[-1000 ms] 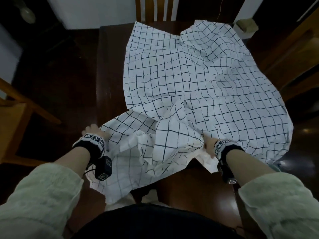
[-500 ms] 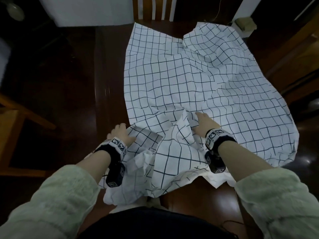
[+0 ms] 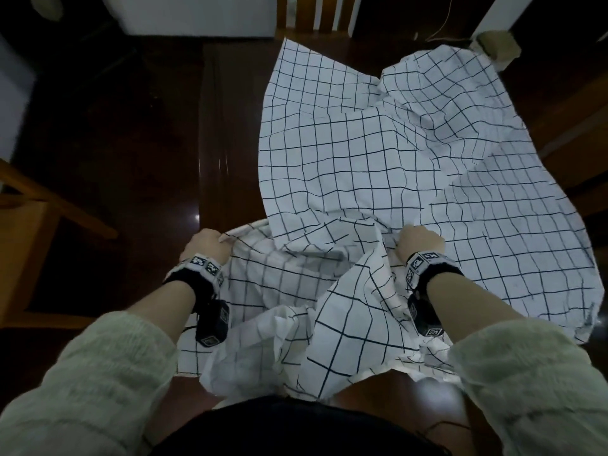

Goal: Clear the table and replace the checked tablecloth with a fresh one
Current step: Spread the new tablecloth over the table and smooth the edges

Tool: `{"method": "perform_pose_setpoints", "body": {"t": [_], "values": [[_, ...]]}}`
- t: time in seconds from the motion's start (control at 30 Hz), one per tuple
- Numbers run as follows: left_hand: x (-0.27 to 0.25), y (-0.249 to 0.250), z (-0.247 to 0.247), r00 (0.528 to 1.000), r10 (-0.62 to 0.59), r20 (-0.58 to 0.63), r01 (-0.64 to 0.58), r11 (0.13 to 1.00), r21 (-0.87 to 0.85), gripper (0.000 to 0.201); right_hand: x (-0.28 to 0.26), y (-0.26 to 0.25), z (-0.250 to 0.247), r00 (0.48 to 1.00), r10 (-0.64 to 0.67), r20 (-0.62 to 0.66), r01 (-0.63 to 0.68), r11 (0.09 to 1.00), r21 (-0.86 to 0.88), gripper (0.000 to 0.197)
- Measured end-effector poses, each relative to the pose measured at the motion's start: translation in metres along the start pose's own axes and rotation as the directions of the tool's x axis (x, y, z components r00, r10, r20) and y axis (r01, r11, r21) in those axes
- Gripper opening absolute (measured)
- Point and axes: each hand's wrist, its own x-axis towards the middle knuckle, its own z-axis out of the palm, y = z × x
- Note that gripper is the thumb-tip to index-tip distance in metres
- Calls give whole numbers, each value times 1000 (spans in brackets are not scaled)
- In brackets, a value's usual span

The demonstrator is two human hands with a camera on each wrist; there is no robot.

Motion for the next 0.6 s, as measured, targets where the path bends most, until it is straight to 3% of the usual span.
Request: {"method": "perform_pose_setpoints", "body": {"t": [0.17, 0.5, 0.6], "values": [[26, -38, -33, 952, -275, -137, 258, 958, -128, 37, 9, 1, -7, 996, 71, 48, -74, 996, 57, 27], [42, -75, -47, 929, -297, -221, 253, 945, -209, 37, -10, -2, -19, 995, 61, 78, -71, 989, 130, 16], [39, -73, -55, 912, -339, -231, 323, 941, -106, 32, -14, 6, -24, 994, 64, 87, -81, 975, 205, 20]]}}
